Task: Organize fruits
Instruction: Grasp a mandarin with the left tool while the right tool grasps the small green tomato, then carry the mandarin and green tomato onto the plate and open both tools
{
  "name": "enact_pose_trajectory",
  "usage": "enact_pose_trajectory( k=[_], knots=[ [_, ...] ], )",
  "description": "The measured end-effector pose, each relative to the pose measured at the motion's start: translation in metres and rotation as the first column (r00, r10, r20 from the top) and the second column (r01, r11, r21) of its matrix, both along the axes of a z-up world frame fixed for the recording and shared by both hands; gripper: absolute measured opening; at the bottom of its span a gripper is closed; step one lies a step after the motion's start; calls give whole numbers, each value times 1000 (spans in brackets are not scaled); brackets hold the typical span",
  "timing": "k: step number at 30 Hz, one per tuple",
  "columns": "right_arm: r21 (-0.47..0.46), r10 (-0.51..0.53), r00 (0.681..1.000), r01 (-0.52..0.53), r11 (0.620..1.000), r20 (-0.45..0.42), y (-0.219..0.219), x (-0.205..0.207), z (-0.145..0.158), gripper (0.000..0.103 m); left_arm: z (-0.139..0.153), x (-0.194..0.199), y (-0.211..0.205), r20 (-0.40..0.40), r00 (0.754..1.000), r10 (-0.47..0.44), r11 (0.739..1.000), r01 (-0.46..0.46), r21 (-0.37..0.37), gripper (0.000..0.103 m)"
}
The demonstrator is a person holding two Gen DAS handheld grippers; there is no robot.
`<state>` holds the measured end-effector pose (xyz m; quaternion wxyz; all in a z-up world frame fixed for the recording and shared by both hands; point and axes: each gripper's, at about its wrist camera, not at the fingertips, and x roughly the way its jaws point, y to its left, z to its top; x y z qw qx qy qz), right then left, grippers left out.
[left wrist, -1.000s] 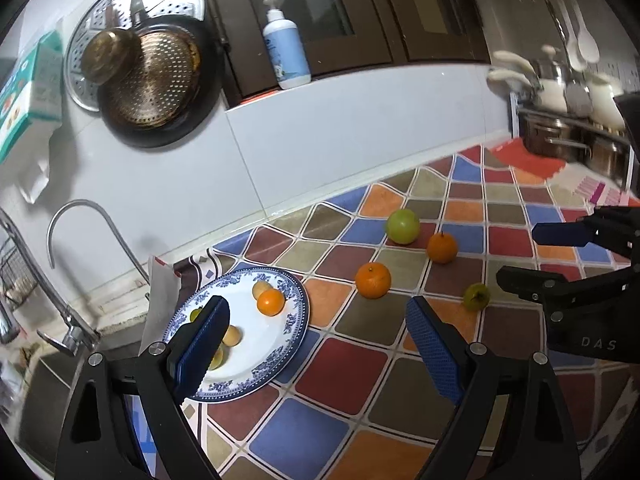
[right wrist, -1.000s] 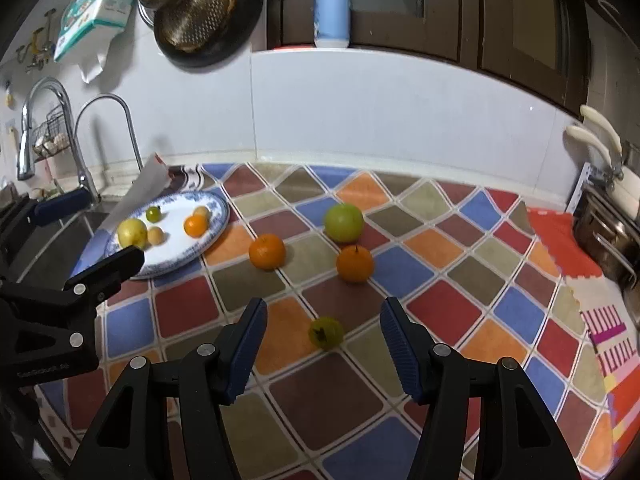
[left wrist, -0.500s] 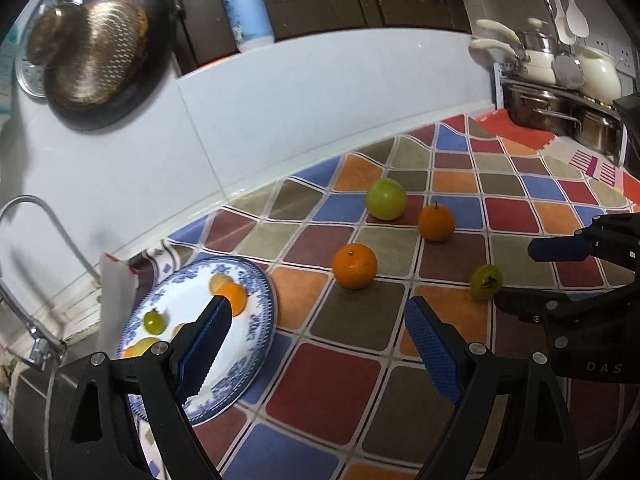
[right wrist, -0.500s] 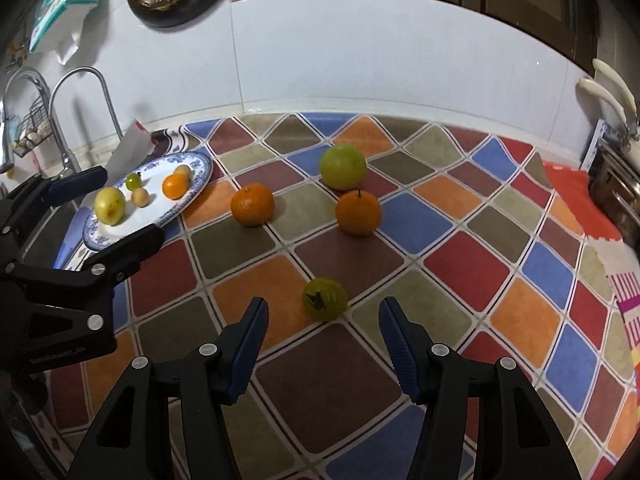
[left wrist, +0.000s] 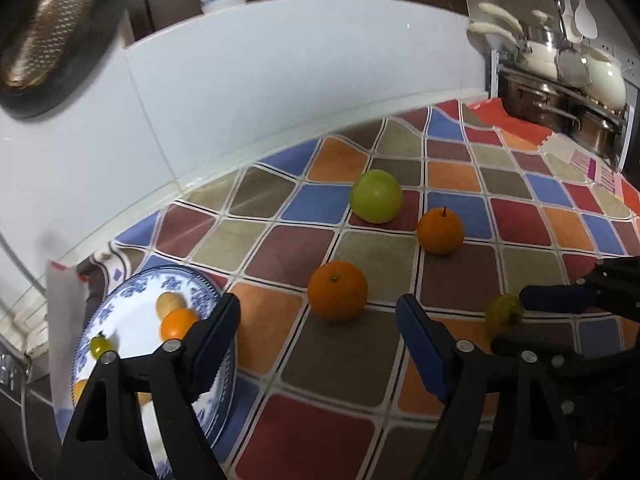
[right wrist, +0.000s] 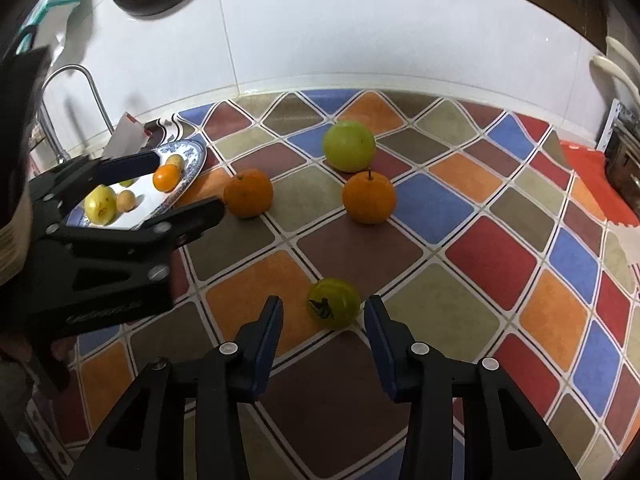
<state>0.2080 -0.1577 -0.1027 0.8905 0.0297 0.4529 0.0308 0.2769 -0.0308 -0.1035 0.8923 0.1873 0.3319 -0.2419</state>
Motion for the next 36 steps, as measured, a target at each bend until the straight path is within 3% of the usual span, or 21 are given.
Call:
enact_pose_trajectory(
  k=[6,16,24,36],
  knots=[
    [18,-25,1000,25,1000,-18,-6,9,-3,31,-12,20,-12,-76,997,-15,1000,15,3,65],
    [27,-50,999,50,998,-5,-14,19,-3,31,-22,32,-25,-118,993,-17,1000,20,21,43],
    [21,-48,998,48,999,38,-17,24,5,31,-16,31,-19,-145,989,-19,1000,16,-22,41],
    [29,-3,995,0,1000,95,-10,13,22,31,14,6,1,-99,995,25,997,-32,-67,41]
  ],
)
